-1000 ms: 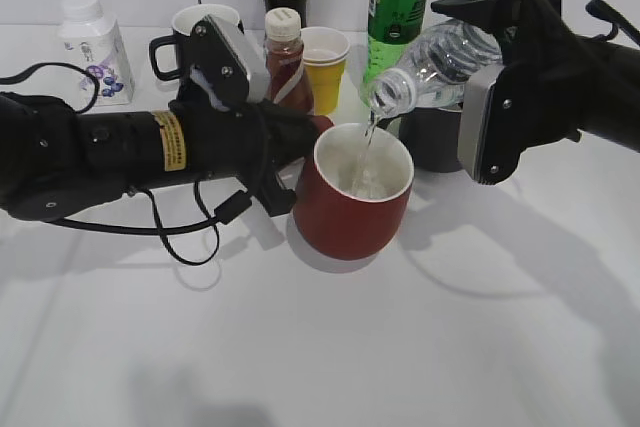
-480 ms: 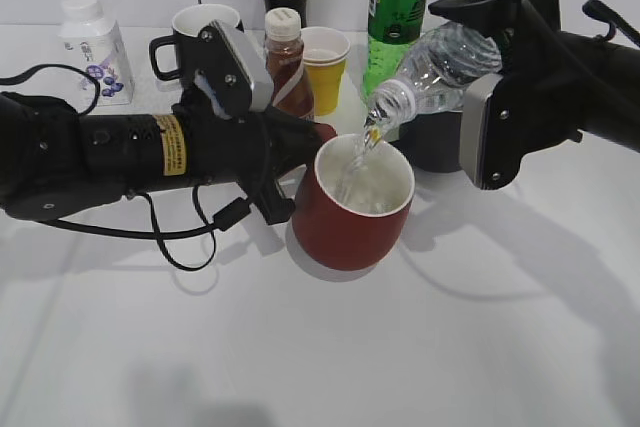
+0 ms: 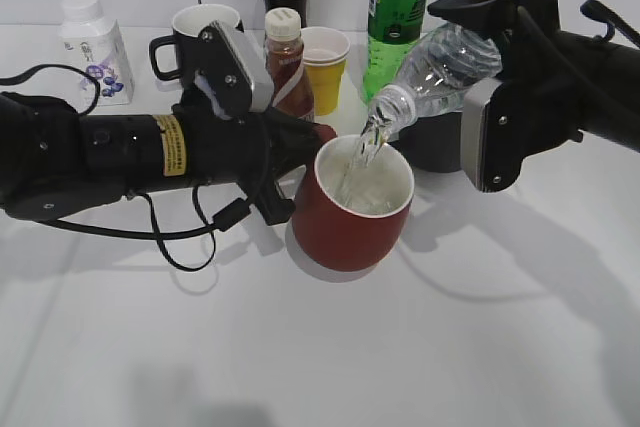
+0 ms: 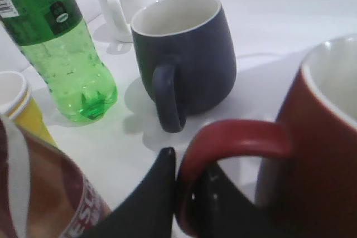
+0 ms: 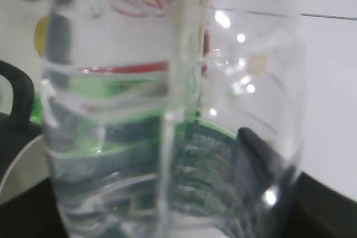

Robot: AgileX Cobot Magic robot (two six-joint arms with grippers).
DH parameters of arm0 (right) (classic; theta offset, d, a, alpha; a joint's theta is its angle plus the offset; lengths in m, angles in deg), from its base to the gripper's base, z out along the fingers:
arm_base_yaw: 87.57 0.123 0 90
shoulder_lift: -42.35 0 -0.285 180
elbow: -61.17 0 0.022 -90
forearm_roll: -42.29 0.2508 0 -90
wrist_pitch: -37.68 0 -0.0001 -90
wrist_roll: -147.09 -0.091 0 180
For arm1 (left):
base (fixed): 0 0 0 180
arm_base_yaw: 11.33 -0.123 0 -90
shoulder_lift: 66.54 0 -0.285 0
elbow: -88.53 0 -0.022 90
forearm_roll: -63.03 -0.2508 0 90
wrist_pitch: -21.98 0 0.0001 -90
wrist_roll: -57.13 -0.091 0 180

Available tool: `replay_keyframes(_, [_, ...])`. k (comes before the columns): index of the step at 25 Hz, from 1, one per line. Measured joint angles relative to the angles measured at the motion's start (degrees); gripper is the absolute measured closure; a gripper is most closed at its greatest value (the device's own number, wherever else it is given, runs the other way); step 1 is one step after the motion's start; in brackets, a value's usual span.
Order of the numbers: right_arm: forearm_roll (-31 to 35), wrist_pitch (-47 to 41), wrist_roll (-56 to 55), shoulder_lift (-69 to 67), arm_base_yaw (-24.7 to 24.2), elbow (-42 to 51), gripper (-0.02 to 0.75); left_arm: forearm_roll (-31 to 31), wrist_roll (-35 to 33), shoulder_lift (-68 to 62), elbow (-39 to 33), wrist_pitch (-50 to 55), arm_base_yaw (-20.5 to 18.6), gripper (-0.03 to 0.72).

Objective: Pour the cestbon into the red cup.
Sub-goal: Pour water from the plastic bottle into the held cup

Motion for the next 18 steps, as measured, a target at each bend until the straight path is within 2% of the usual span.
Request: replay_keyframes(18, [0.4, 0.4, 2.5, 0.0, 0.0, -1.2, 0.261, -0.1, -0.1, 0.0, 0.0, 0.2, 0.0, 0.629])
